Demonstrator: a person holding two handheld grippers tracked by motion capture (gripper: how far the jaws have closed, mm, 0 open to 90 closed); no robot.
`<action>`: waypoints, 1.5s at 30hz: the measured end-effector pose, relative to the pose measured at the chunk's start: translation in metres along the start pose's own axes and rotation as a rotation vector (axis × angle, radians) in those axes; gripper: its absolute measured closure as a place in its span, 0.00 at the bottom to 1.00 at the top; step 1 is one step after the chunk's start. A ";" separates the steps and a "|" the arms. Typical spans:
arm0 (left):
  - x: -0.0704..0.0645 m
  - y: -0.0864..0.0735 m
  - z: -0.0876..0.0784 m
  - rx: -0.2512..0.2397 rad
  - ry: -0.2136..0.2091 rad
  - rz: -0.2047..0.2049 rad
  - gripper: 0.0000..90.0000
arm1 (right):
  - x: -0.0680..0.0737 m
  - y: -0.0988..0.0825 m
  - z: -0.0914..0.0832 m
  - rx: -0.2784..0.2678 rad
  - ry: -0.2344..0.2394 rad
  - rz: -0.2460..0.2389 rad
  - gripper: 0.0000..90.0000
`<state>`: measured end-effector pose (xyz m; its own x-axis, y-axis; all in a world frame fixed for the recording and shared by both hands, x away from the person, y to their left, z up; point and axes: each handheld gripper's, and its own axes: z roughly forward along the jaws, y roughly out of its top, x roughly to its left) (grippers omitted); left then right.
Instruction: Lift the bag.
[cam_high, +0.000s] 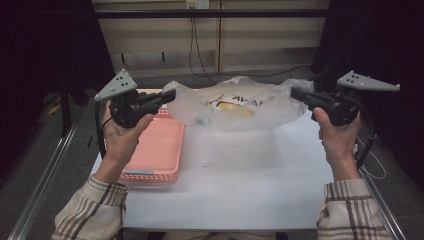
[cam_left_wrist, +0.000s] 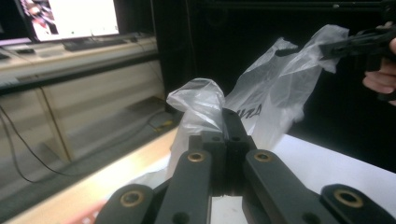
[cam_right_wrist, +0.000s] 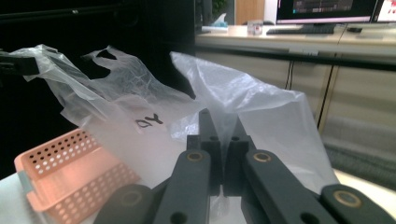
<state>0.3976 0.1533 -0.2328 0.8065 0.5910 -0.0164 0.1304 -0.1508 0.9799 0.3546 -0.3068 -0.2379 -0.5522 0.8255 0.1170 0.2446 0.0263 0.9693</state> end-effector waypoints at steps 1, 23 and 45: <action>0.002 0.004 0.000 -0.011 0.003 -0.002 1.00 | 0.000 0.006 -0.001 -0.019 0.005 0.004 1.00; 0.011 0.056 0.002 -0.065 0.056 0.006 1.00 | -0.002 0.067 0.010 -0.082 -0.027 -0.017 1.00; 0.025 0.013 0.040 0.052 0.084 -0.015 1.00 | -0.032 0.007 0.042 0.060 -0.101 0.013 1.00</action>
<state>0.4425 0.1343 -0.2281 0.7534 0.6574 -0.0124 0.1737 -0.1808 0.9681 0.4077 -0.3095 -0.2445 -0.4663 0.8785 0.1045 0.3004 0.0462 0.9527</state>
